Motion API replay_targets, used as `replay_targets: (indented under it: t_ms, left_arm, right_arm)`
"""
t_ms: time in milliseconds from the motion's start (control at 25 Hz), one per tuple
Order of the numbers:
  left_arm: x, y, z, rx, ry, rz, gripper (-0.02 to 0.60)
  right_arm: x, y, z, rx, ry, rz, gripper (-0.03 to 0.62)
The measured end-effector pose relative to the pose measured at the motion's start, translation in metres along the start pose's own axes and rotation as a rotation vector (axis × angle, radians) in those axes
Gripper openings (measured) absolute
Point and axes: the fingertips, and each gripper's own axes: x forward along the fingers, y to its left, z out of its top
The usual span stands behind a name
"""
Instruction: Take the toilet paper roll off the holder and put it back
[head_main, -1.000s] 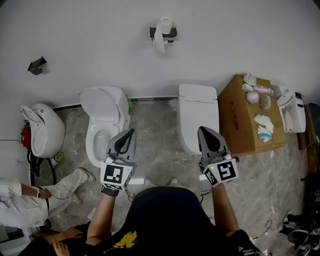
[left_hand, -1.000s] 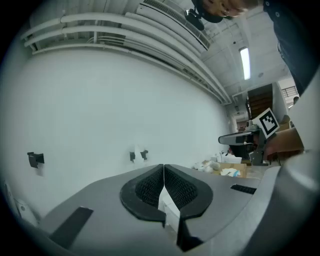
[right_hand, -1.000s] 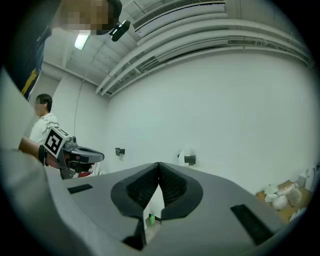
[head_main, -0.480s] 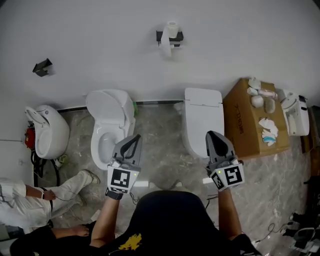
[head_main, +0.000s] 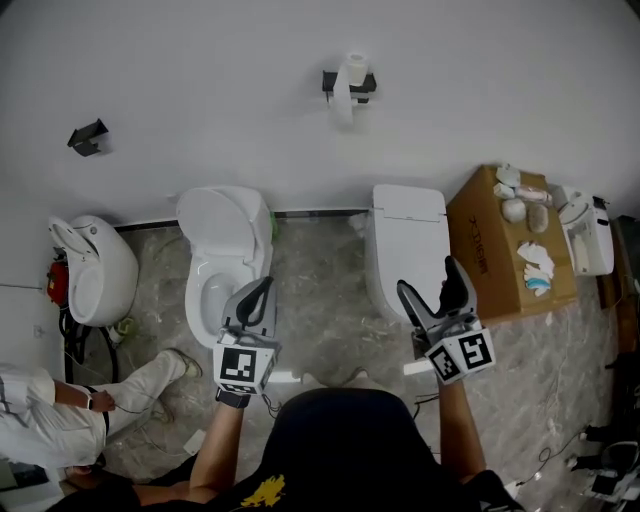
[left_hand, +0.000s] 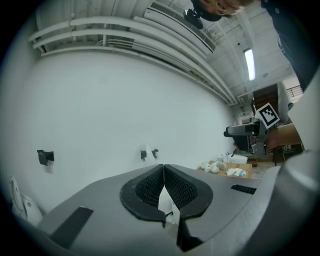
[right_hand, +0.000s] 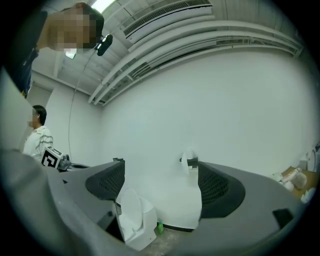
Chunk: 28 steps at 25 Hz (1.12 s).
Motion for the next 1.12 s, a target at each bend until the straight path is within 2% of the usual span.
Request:
replay_targets:
  t_ms: [240, 440, 600, 840, 1120]
  left_arm:
    - [0.002, 0.005, 0.021, -0.013, -0.072, -0.049, 0.018]
    - [-0.006, 0.021, 0.001, -0.016, -0.035, -0.056, 0.018]
    - [0.003, 0.042, -0.017, 0.029, 0.029, -0.04, 0.018]
    - [0.055, 0.054, -0.017, 0.046, 0.036, -0.016, 0.018]
    - [0.153, 0.059, 0.007, 0.044, 0.024, 0.041, 0.018]
  right_arm:
    - [0.016, 0.022, 0.009, -0.01, -0.001, -0.041, 0.44]
    - [0.024, 0.023, 0.004, -0.023, 0.0, -0.065, 0.445]
    - [0.038, 0.011, 0.002, -0.004, -0.01, -0.081, 0.445]
    - [0.083, -0.031, 0.002, -0.018, -0.027, -0.064, 0.445]
    - [0.158, -0.103, 0.011, -0.031, -0.045, 0.004, 0.445]
